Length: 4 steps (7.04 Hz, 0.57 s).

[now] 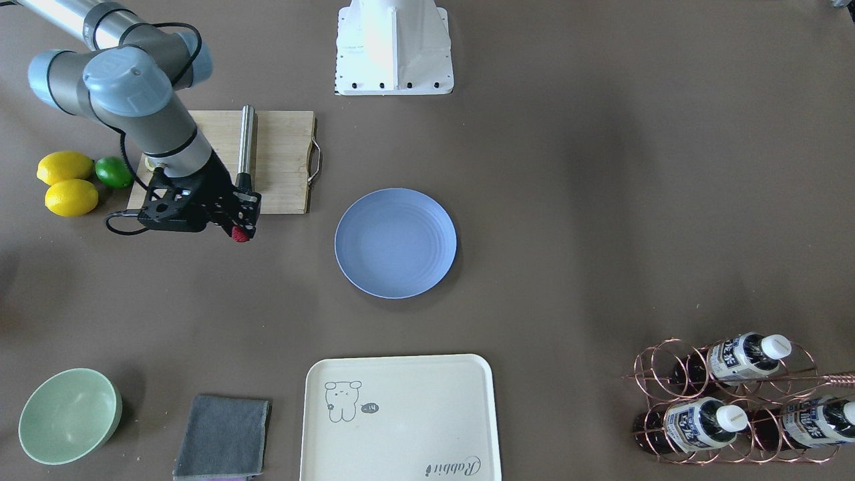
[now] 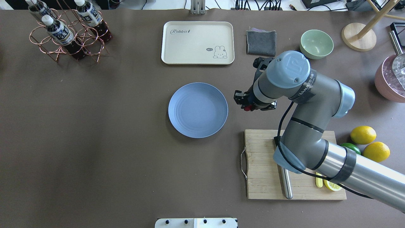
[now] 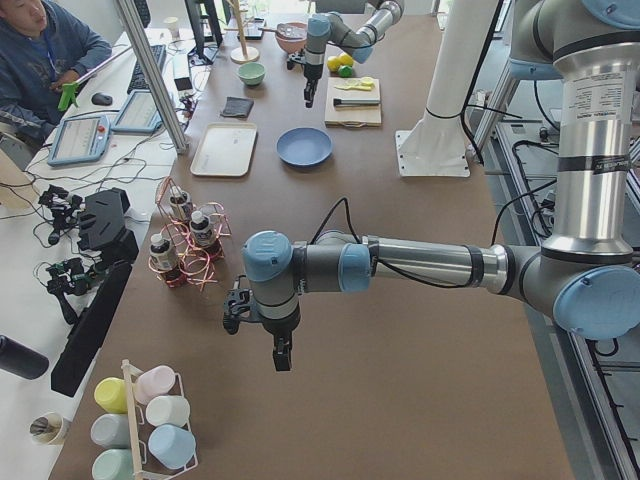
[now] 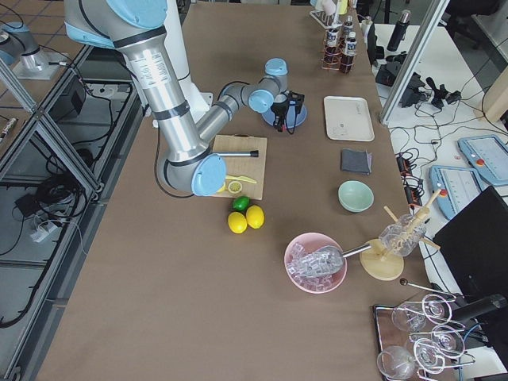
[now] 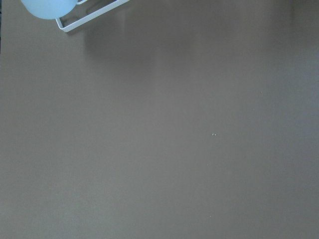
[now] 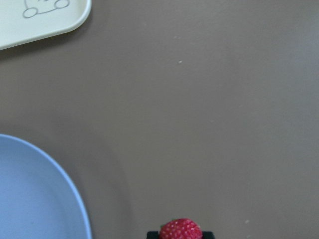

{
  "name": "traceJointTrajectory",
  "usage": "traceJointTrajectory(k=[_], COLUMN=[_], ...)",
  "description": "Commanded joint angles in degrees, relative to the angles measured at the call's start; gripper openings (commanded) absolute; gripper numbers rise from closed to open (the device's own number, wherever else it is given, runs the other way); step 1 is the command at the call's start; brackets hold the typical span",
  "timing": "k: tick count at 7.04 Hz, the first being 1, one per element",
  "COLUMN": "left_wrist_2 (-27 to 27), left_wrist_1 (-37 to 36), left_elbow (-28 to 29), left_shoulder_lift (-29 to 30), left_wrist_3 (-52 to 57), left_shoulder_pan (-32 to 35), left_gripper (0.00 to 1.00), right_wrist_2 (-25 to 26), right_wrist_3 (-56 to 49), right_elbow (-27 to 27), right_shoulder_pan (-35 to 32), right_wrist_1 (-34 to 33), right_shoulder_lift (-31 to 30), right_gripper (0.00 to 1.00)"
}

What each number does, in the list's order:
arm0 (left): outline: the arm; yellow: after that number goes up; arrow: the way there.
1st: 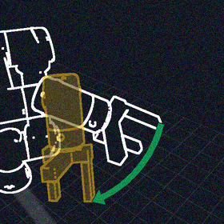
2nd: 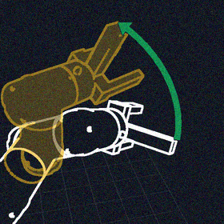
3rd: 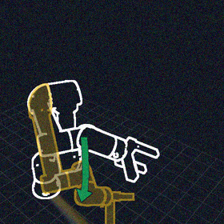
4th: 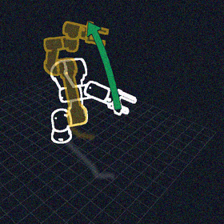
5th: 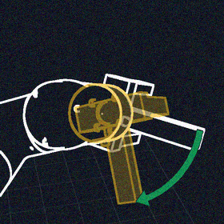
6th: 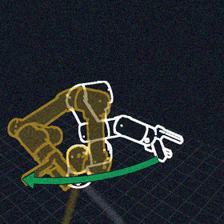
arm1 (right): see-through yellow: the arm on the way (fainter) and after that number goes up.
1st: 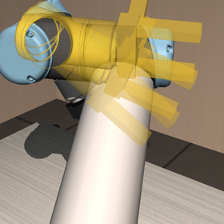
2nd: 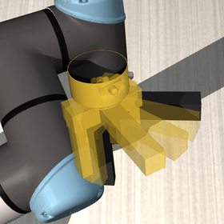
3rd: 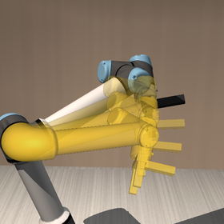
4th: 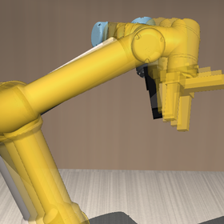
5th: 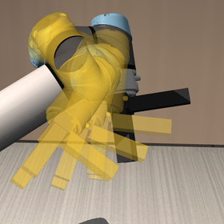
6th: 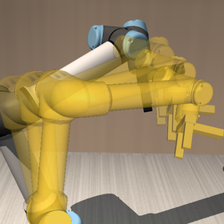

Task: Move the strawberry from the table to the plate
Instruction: 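Carry the strawberry with the right gripper over the blue plate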

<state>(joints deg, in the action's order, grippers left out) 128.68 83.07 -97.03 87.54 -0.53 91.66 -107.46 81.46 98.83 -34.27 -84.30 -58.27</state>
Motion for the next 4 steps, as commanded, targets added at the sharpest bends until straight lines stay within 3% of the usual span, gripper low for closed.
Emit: traceJointTrajectory(k=[1,2,4], left_wrist_2=[0.0,0.0,0.0], left_wrist_1=[0.0,-0.1,-0.3], left_elbow=[0.0,0.0,0.1], left_shoulder_lift=[-0.1,-0.1,-0.1], left_wrist_3=[0.0,0.0,-0.1], left_shoulder_pan=[0.0,0.0,0.0], left_gripper=[1.0,1.0,1.0], right_wrist_2=[4.2,4.4,4.6], right_wrist_3=[4.2,4.3,4.1], right_elbow=[-14.1,-20.2,-20.4], right_shoulder_pan=[4.0,4.6,6.0], right_wrist_1=[-1.1,-0.8,-0.7], right_shoulder_lift=[14.7,19.6,19.5], right_gripper=[0.0,0.0,0.0])
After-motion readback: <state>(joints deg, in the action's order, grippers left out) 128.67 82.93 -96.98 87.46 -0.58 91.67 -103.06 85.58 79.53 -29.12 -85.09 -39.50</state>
